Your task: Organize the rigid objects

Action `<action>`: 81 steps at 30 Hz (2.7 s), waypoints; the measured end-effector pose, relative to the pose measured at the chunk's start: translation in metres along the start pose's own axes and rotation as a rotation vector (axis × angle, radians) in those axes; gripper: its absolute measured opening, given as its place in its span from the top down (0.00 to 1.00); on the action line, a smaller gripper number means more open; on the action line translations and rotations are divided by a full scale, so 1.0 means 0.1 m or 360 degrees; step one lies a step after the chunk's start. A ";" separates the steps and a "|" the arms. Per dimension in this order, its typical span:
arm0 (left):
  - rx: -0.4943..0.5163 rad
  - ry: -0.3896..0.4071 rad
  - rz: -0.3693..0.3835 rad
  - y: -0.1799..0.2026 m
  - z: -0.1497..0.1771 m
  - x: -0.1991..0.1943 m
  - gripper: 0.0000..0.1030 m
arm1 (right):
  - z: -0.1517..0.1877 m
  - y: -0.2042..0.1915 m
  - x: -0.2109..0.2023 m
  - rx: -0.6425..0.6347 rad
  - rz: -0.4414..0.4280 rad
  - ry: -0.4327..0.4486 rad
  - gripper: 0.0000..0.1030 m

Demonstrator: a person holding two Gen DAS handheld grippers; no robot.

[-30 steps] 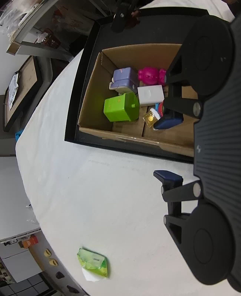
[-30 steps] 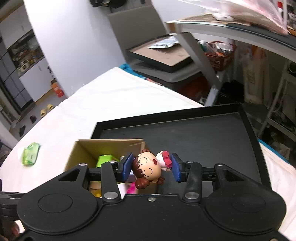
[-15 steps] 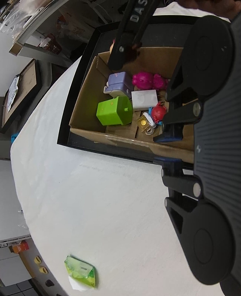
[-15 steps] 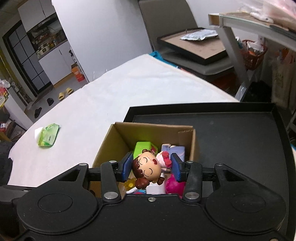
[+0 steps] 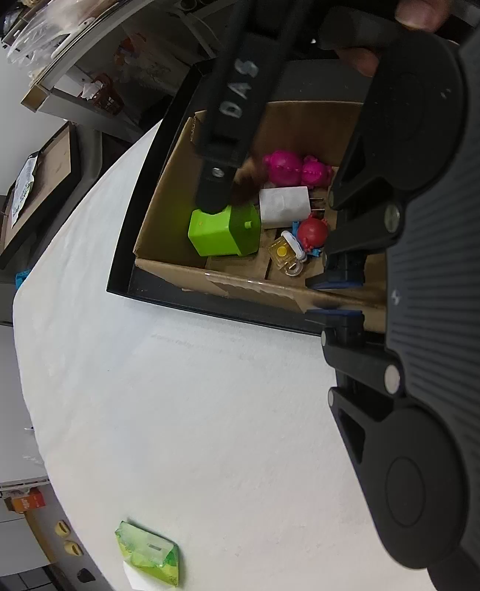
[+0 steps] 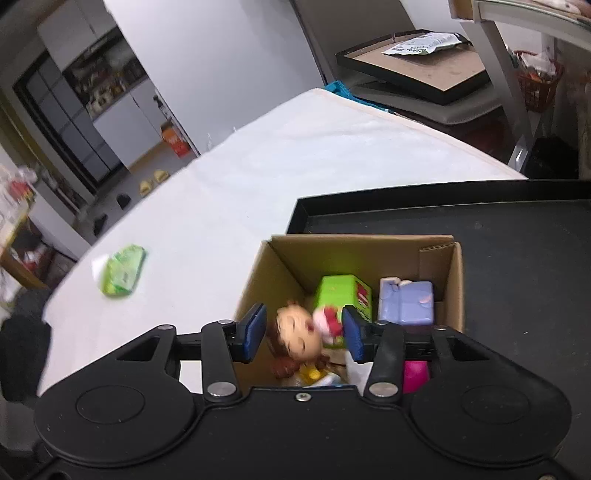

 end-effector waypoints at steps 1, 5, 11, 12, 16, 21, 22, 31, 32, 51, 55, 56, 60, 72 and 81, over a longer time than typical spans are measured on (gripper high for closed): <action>0.0000 -0.0005 0.0005 0.00 0.00 0.00 0.90 | -0.02 0.00 -0.02 -0.0003 -0.0010 0.0018 0.51; 0.0033 -0.0022 -0.0006 0.01 -0.01 0.00 0.90 | -0.06 0.05 -0.07 0.0017 0.0006 0.0053 0.51; 0.0067 -0.0014 -0.0031 0.05 -0.01 -0.10 0.90 | 0.05 0.20 -0.18 0.0060 0.0097 -0.0004 0.51; 0.0067 -0.0011 -0.0035 0.05 -0.01 -0.12 0.90 | 0.06 0.21 -0.23 0.0056 0.0104 -0.0007 0.51; 0.0079 0.0010 -0.0039 0.07 -0.02 -0.23 0.87 | 0.05 0.19 -0.39 0.0059 0.0114 -0.0008 0.51; 0.0086 0.0050 -0.0029 0.10 -0.06 -0.43 0.87 | 0.07 0.16 -0.58 0.0070 0.0140 -0.0013 0.51; 0.0087 0.0057 -0.0026 0.10 -0.06 -0.47 0.87 | 0.07 0.16 -0.62 0.0069 0.0156 -0.0016 0.50; 0.0106 0.0064 -0.0020 0.16 -0.07 -0.72 0.81 | 0.10 0.13 -0.98 0.0086 0.0242 -0.0006 0.35; 0.0107 0.0067 -0.0015 0.17 -0.06 -0.75 0.80 | 0.10 0.12 -1.01 0.0091 0.0249 0.0000 0.33; 0.0210 0.0231 0.0002 0.24 0.02 -1.52 0.30 | 0.09 -0.05 -1.74 0.0126 0.0409 0.0155 0.00; 0.0224 0.0253 0.0002 0.21 0.07 -1.68 0.28 | 0.12 -0.08 -1.89 0.0143 0.0436 0.0186 0.00; 0.0233 0.0259 0.0002 0.21 0.08 -1.72 0.28 | 0.12 -0.09 -1.92 0.0154 0.0435 0.0184 0.00; 0.0258 0.0298 -0.0015 0.21 0.12 -1.86 0.23 | 0.16 -0.13 -2.08 0.0155 0.0454 0.0223 0.00; 0.0251 0.0369 0.0001 0.18 0.32 -2.23 0.14 | 0.31 -0.23 -2.40 0.0090 0.0571 0.0240 0.00; 0.0278 0.0433 -0.0035 0.17 0.48 -2.52 0.11 | 0.38 -0.35 -2.63 0.0033 0.0558 0.0273 0.00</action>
Point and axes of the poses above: each gripper's, at about its wrist camera, not at the fingertips, and x roughly the way its jaws point, y to its right, z to its underside, the point moved 5 cm from there along x, roughly the way its jaws point, and after that the axes turned 7 degrees about y, right-handed, at the moved point
